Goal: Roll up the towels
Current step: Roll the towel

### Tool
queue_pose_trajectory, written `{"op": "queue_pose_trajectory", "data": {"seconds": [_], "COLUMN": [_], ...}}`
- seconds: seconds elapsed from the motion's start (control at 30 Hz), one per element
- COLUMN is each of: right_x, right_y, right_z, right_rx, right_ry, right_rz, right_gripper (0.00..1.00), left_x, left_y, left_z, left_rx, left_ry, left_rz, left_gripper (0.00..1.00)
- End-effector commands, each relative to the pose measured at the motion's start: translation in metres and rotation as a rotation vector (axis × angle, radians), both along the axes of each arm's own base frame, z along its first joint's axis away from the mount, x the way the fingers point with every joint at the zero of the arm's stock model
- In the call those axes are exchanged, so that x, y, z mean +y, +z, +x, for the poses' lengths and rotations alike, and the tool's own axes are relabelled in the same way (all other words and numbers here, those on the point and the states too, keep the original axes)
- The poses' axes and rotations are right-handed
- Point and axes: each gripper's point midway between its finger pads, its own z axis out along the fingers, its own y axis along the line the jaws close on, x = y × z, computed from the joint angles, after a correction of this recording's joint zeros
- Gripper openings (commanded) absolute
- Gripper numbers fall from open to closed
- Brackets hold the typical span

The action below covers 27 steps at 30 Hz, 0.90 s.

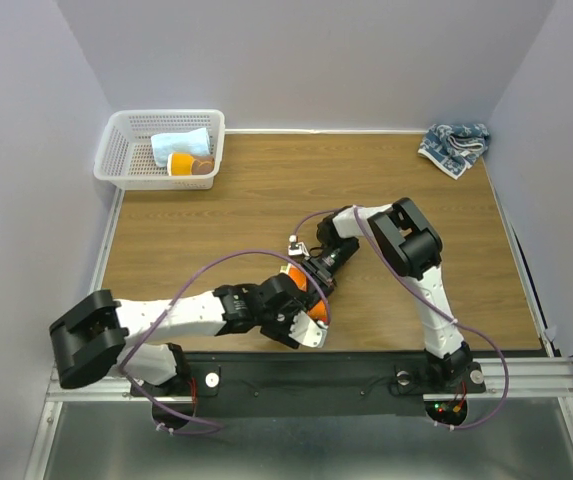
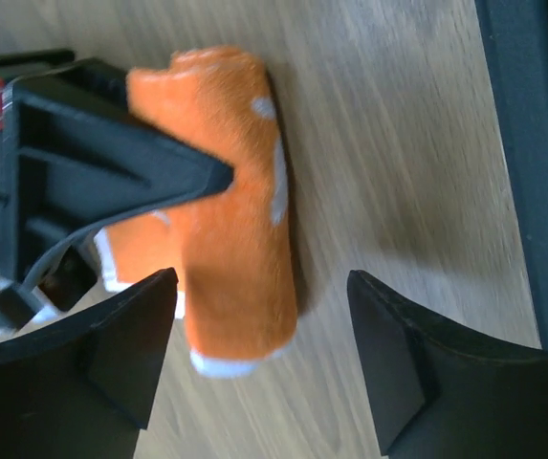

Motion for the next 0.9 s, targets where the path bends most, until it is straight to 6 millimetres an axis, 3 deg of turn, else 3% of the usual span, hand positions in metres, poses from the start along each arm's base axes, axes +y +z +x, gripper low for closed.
{"op": "queue_pose_trajectory", "data": {"seconds": [0.0,0.2,0.37,0.47,0.5,0.63,0.67,0.73,0.8,0.87], "right_x": [-0.008,-0.009,-0.010,-0.010,-0.012,-0.021,-0.020,-0.031,-0.043,-0.053], "right_y": [-0.017,-0.017,-0.014,-0.004,-0.002,0.023,0.040,0.052,0.079,0.102], "right_z": [0.010,0.008,0.009,0.024,0.030,0.083,0.101,0.127,0.157,0.176], "right_rx": [-0.051,-0.050,-0.064,-0.106,-0.118,-0.254,-0.323,-0.390,-0.492,-0.572], "right_ry": [0.014,0.021,0.027,0.007,0.000,-0.084,-0.105,-0.156,-0.216,-0.261], "right_rz": [0.003,0.003,0.002,0.008,-0.008,-0.017,0.001,-0.033,-0.038,-0.038], "right_gripper": [0.08,0.09,0.14,0.27,0.37,0.56,0.58,0.69,0.80,0.83], "left_x": [-0.022,-0.022,-0.014,-0.009,-0.015,-0.012,-0.011,-0.002,-0.009,-0.014], "left_y": [-0.001,-0.025,-0.037,-0.038,-0.033,-0.028,-0.024,-0.030,-0.023,-0.016], "left_z": [0.014,0.029,0.022,0.008,0.002,-0.007,-0.006,-0.008,-0.002,-0.001], "left_rx": [-0.074,-0.120,-0.089,-0.020,0.015,0.109,0.136,0.226,0.311,0.391], "left_ry": [0.015,0.049,0.036,-0.006,-0.036,-0.038,-0.034,-0.022,-0.010,0.006], "left_rz": [-0.038,0.023,0.057,0.096,0.086,0.100,0.112,0.165,0.145,0.147], "left_gripper": [0.78,0.71,0.41,0.29,0.26,0.18,0.17,0.17,0.17,0.17]}}
